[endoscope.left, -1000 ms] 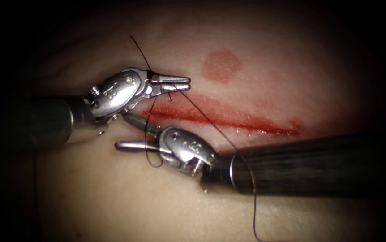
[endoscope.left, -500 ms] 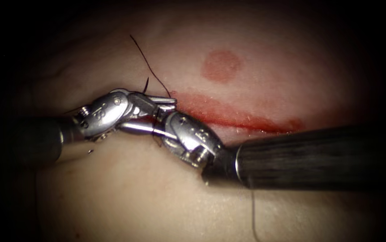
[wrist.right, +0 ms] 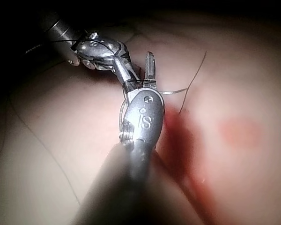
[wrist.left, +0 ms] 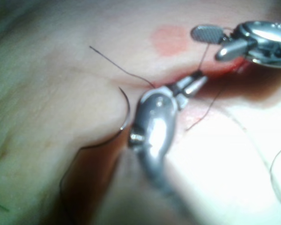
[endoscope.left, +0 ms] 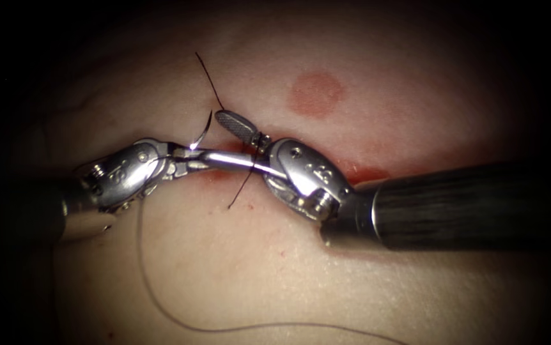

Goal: Wound Closure
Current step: Wrap the suture twice around the right gripper.

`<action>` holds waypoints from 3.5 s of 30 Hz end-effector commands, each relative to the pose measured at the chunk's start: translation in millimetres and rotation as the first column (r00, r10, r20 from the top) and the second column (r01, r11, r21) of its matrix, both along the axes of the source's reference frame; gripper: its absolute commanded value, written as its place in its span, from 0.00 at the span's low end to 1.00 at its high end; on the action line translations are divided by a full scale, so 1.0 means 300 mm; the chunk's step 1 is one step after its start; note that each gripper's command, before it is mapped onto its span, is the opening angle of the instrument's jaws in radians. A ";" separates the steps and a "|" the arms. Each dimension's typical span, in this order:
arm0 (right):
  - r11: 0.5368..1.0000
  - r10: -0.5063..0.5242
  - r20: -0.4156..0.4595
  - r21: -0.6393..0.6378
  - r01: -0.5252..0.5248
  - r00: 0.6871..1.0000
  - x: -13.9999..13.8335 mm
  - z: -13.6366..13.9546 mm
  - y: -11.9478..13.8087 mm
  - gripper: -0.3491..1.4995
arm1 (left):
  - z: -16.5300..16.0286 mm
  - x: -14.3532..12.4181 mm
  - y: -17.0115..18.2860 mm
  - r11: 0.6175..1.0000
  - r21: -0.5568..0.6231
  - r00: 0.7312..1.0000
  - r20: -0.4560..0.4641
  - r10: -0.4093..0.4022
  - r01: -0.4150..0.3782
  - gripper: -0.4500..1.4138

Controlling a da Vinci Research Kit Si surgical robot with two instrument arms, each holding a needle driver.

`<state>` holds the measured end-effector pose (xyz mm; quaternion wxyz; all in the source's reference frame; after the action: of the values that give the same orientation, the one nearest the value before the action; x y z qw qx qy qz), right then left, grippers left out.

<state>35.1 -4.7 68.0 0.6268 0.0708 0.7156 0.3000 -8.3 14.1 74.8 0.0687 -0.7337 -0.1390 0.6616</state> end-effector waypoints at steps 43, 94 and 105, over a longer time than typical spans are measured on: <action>0.970 -0.201 0.424 -0.038 0.239 0.883 0.0165 0.0299 -0.0147 0.93 | -0.051 -0.0111 -0.013 0.997 -0.067 0.997 -0.056 0.045 -0.049 0.05; 0.929 -0.311 0.185 -0.149 0.340 0.932 0.0169 0.0117 -0.0305 0.95 | 0.010 -0.0040 0.012 0.998 -0.049 0.992 -0.121 0.035 -0.041 0.05; 0.948 -0.259 0.145 -0.152 0.281 0.955 0.0146 0.0059 -0.0257 0.96 | 0.029 0.0010 -0.004 0.999 -0.005 0.989 -0.136 0.050 -0.051 0.05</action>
<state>39.0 -11.9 69.1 0.7077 0.0944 0.6833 0.1526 -7.2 12.7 83.1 0.0582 -0.6821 -0.1495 0.7134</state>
